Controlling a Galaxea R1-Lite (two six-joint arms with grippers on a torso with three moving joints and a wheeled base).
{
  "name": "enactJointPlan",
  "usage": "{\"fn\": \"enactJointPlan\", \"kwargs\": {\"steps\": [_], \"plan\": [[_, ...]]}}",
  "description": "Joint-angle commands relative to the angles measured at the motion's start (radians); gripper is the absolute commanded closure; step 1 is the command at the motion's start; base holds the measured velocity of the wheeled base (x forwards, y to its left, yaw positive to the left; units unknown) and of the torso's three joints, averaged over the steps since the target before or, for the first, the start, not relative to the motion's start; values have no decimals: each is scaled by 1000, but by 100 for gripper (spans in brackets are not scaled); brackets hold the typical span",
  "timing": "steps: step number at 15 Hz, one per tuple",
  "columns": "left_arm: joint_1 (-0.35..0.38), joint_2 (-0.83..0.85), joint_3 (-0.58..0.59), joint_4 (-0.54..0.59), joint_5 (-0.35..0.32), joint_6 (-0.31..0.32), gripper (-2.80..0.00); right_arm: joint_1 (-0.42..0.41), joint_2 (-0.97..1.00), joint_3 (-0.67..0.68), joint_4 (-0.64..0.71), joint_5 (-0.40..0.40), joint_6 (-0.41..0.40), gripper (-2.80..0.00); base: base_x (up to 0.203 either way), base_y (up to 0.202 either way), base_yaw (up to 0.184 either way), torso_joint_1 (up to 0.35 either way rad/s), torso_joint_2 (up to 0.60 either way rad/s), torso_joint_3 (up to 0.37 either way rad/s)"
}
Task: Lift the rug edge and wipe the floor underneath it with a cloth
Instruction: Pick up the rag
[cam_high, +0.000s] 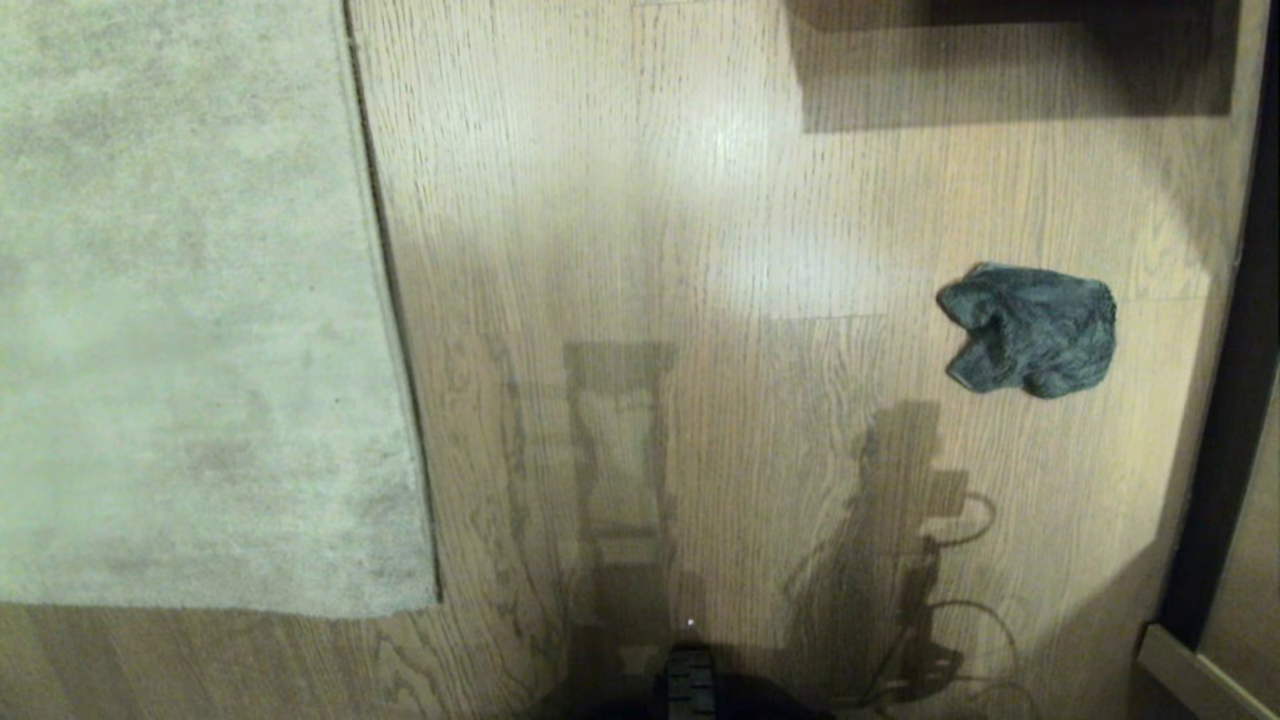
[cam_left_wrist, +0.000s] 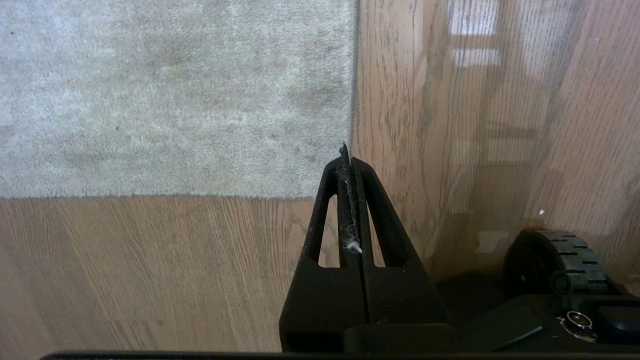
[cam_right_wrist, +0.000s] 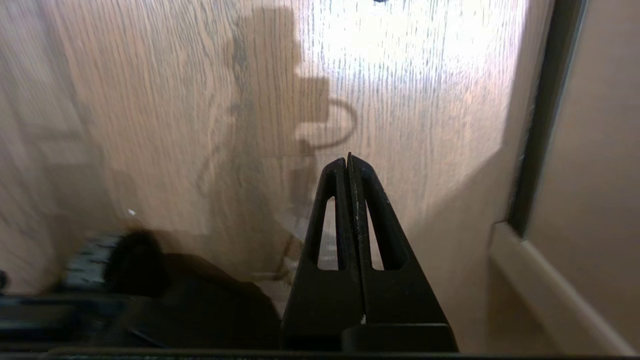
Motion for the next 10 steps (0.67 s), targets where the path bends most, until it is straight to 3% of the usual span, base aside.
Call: {"fn": "enactJointPlan", "kwargs": {"steps": [1, 7, 10], "plan": [[0, 0, 0, 0, 0, -1, 0, 0, -1, 0, -1, 3, -23, 0, 0, 0, 0, 0, 0, 0], [0, 2, 0, 0, 0, -1, 0, 1, 74, -9, 3, 16, -82, 0, 0, 0, 0, 0, 0, 0], [0, 0, 0, 0, 0, -1, 0, 8, 243, -110, -5, 94, -82, 0, 0, 0, 0, 0, 0, 0]]}}
